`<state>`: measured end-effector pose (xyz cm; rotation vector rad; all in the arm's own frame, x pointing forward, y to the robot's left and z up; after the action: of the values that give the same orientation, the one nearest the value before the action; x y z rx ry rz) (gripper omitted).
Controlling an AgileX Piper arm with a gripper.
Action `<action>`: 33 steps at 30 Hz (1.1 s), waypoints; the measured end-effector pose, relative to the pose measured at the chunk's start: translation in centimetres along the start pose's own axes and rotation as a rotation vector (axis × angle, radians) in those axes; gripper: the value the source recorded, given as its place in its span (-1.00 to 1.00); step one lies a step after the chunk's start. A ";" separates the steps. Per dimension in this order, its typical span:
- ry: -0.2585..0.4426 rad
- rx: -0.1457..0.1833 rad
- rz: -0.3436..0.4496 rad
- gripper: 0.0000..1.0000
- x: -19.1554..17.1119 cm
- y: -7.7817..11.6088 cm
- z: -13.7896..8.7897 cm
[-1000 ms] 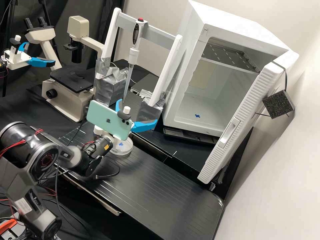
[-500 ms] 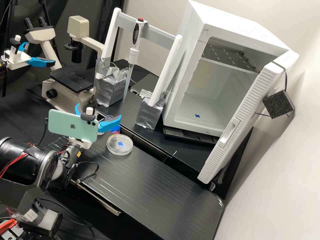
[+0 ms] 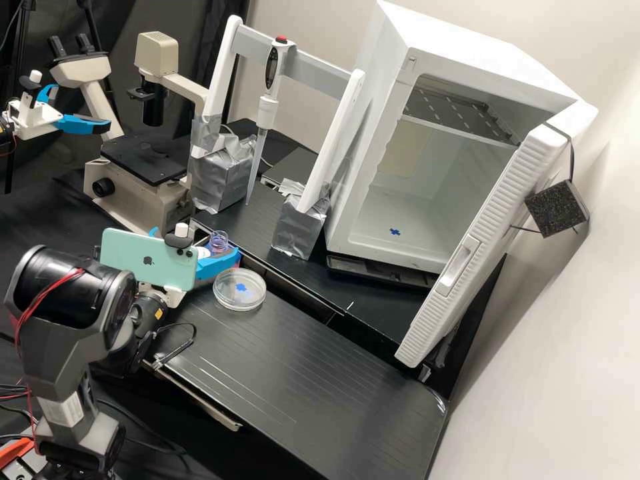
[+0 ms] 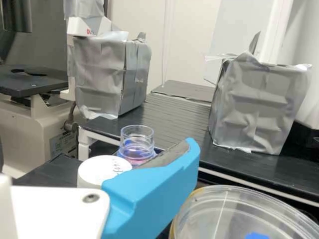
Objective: Close the bottle
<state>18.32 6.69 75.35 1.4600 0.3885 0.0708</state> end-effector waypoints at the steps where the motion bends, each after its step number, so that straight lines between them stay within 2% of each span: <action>1: -0.001 0.000 0.003 1.00 0.0 0.0 0.0; 11: -0.037 0.010 0.016 1.00 0.1 0.3 0.9; 17: 0.004 0.017 0.040 1.00 -0.2 0.7 0.0; 26: 0.090 0.028 0.007 1.00 -0.8 0.0 -1.8; 33: 0.049 0.030 -0.026 1.00 -0.5 -0.7 -1.2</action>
<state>17.36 7.63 74.67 1.4849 0.4502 0.0805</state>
